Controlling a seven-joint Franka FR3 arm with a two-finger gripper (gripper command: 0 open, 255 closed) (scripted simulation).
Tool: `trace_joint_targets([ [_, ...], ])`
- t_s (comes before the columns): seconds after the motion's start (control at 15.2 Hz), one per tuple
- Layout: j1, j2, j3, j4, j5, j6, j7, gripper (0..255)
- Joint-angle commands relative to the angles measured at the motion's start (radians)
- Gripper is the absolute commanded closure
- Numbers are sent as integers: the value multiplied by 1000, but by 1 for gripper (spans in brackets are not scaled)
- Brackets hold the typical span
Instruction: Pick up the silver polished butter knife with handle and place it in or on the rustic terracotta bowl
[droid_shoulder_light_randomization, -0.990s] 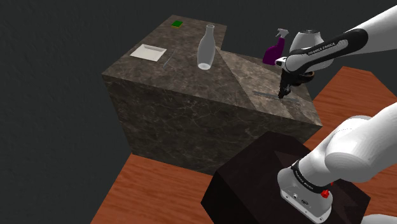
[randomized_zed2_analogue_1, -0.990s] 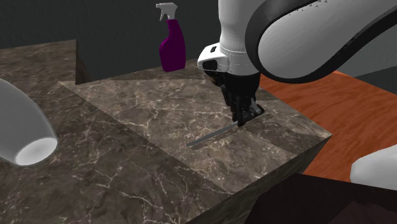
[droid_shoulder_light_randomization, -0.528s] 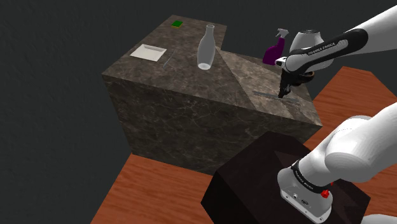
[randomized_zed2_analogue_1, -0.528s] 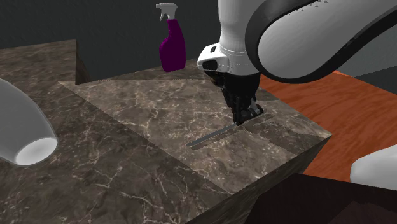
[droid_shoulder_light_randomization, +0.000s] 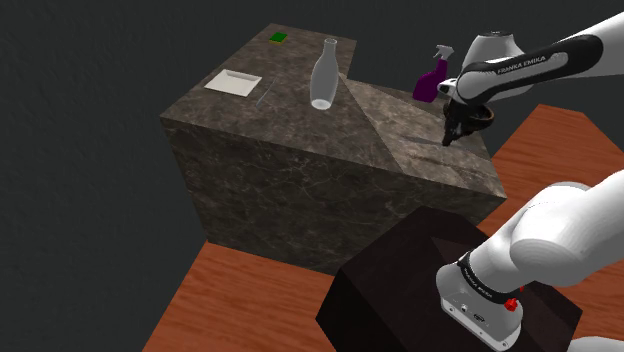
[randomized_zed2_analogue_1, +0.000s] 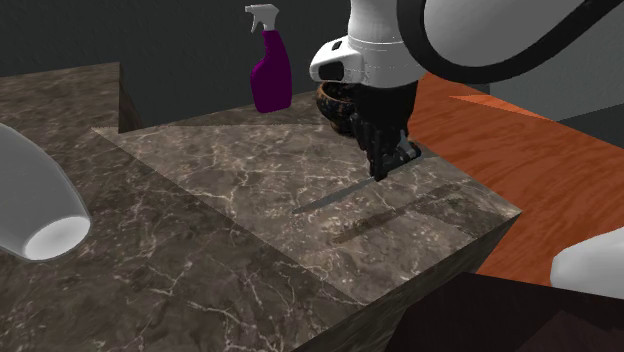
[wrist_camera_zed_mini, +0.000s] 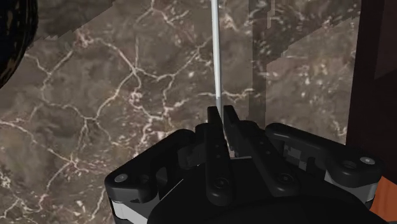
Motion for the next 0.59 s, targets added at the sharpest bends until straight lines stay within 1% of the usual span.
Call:
trace_joint_targets([
  [0.0,-3,-22,9,11,-4,-32,2,255],
  [0.53,-10,-94,46,70,-7,-160,1,255],
])
